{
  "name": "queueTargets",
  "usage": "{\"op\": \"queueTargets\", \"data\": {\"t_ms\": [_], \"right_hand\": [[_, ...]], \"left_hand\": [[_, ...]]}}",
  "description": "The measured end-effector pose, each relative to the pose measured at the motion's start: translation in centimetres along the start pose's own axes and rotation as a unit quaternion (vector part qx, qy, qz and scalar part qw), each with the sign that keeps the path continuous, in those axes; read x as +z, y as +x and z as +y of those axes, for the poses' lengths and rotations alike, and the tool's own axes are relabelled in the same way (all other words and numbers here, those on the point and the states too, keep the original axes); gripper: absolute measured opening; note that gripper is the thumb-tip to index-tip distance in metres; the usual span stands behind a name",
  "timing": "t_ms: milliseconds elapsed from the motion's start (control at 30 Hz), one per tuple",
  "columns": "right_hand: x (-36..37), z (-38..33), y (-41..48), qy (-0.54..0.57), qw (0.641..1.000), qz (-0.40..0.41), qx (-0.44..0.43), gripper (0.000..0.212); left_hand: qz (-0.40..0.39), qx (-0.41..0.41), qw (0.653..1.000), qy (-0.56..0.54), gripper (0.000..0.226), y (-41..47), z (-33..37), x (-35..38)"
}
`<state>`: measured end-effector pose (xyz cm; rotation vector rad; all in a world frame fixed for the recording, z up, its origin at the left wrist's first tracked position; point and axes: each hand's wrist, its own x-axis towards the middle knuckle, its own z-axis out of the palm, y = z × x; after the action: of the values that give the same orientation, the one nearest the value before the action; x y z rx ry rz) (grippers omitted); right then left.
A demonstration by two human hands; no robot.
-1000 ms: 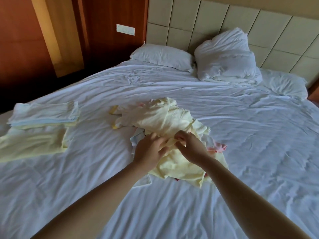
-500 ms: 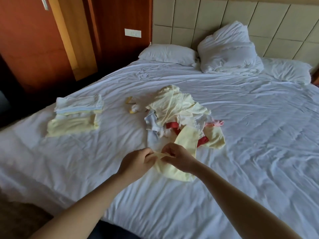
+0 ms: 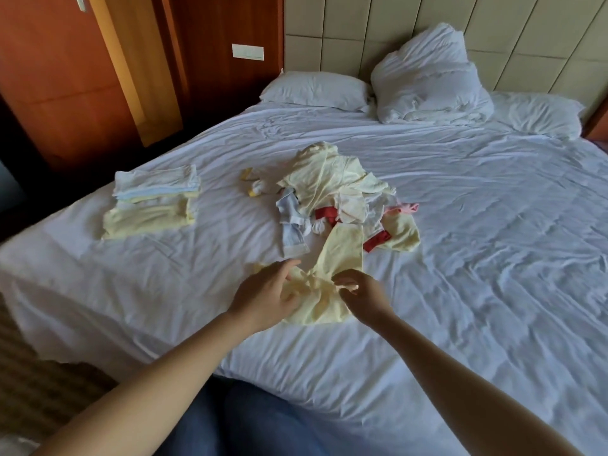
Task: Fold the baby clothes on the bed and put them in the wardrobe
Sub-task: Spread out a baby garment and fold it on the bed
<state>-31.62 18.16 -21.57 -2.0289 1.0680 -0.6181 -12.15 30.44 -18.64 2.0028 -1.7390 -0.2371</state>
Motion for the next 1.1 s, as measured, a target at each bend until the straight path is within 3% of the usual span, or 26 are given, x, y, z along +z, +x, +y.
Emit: {"op": "queueTargets", "data": {"t_ms": [100,333,600,900,1033,1100], "right_hand": [[-1.1,2.1,-0.7,-0.072,0.996,-0.008,0.05,0.038],[-1.3,5.3,-2.5,-0.133,0.985,-0.091,0.059,0.049],[-0.7,7.0,-2.7,-0.094,0.991,-0.076,0.05,0.05],[0.0,6.7,-2.5,-0.175,0.983,-0.061,0.012,0.049],[-0.7,4.8,-2.1,-0.144,0.989,-0.006,0.031,0.015],[-1.0,3.5,-1.8,-0.131,0.991,0.014,0.019,0.01]], "left_hand": [[-0.032,0.03,0.999,0.013,0.046,1.3,2.6,1.5],[-0.139,0.048,0.98,0.135,0.054,3.6,5.0,5.1],[-0.174,-0.033,0.978,0.11,0.036,4.6,3.6,6.5],[0.031,-0.055,0.998,-0.016,0.024,2.1,2.3,4.6],[0.098,-0.048,0.993,-0.041,0.024,1.8,2.1,1.9],[0.124,-0.054,0.99,-0.045,0.024,1.9,2.0,0.6]]}}
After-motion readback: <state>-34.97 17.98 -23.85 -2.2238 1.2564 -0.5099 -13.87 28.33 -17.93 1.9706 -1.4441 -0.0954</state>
